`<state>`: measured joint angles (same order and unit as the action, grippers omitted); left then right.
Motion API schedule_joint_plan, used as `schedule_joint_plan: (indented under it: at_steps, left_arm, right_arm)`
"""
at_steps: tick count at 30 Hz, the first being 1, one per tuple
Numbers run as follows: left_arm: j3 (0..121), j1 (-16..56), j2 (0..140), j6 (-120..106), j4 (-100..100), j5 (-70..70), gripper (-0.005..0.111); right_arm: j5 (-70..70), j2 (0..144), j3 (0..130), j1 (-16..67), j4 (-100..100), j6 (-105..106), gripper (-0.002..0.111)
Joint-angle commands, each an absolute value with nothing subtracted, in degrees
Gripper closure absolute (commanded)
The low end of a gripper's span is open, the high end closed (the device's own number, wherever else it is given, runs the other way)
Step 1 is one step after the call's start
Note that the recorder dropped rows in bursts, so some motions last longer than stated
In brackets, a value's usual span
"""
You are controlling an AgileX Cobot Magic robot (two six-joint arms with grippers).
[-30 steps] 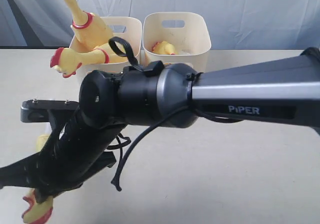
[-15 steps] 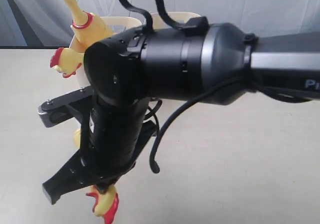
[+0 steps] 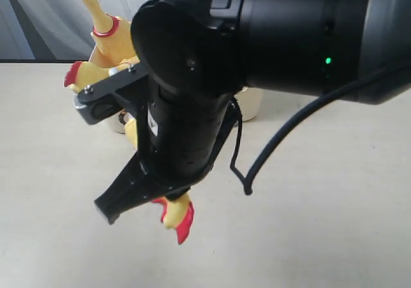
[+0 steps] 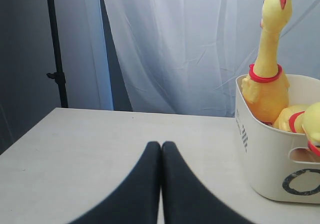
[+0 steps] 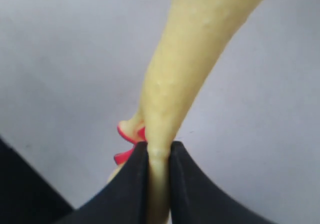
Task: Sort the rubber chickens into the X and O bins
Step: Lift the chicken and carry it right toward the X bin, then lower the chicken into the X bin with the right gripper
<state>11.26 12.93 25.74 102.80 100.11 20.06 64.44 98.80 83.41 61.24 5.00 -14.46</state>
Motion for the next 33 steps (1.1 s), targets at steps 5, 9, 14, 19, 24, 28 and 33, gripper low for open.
schedule_joint_plan:
  at_steps: [5, 9, 14, 19, 24, 28, 33]
  left_arm:
    - [11.1, 13.2, 25.4, 102.8, 99.9, 20.8, 0.107]
    - [11.1, 13.2, 25.4, 102.8, 99.9, 20.8, 0.107]
    - [11.1, 13.2, 25.4, 102.8, 99.9, 20.8, 0.107]
    - [11.1, 13.2, 25.4, 102.8, 99.9, 20.8, 0.107]
    - [11.1, 13.2, 25.4, 102.8, 99.9, 20.8, 0.107]
    - [11.1, 13.2, 25.4, 102.8, 99.9, 20.8, 0.107]
    - [11.1, 13.2, 25.4, 102.8, 99.9, 20.8, 0.107]
  right_arm:
    - [57.9, 96.3, 83.1, 57.3, 20.9, -24.8, 0.109]
    - [54.4, 96.3, 83.1, 53.6, 24.3, -27.2, 0.109]
    - [49.0, 96.3, 83.1, 48.8, 28.8, -31.0, 0.109]
    - [41.2, 96.6, 83.1, 45.0, 34.4, -35.0, 0.109]
    - [36.5, 98.6, 83.1, 41.9, 39.6, -37.5, 0.109]
    - [33.6, 101.4, 83.1, 39.6, 43.1, -38.3, 0.109]
    - [28.0, 104.3, 83.1, 37.6, 50.2, -43.9, 0.109]
